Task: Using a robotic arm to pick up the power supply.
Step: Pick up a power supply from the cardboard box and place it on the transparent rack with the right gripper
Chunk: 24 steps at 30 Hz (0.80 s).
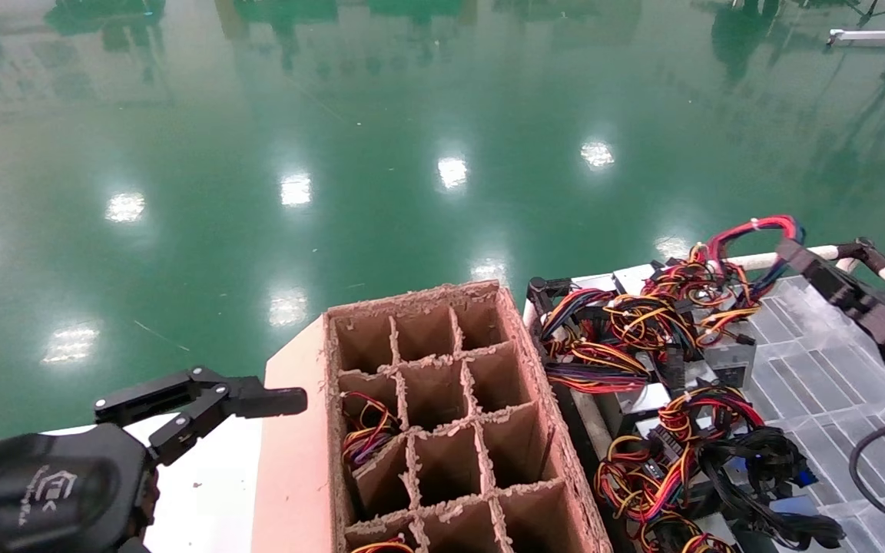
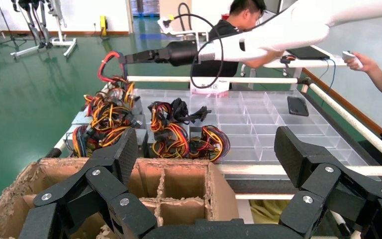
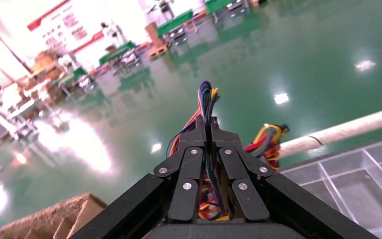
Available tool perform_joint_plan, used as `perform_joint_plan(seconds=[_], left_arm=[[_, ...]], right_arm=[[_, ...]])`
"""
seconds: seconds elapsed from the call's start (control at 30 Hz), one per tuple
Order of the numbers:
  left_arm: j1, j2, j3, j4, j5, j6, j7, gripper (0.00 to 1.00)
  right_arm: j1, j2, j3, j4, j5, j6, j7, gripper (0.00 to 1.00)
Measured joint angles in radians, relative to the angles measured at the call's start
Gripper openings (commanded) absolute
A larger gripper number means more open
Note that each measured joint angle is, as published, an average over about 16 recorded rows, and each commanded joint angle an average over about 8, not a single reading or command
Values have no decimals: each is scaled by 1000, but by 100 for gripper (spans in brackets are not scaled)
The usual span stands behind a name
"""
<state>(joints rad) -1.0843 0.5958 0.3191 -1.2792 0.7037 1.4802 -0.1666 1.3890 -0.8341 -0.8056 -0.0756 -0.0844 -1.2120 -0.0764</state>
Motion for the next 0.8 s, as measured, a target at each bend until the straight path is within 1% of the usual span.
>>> perform_joint_plan(seconds=[0.4,0.8], left_arm=[[0,0,0,0,0,0,0,100],[0,0,1,0,-1,0,0,100]], right_arm=[[-82,-50,92,-3,127,-20,-4,0],[-149,-104,149,-6,206,-25,-28,0]])
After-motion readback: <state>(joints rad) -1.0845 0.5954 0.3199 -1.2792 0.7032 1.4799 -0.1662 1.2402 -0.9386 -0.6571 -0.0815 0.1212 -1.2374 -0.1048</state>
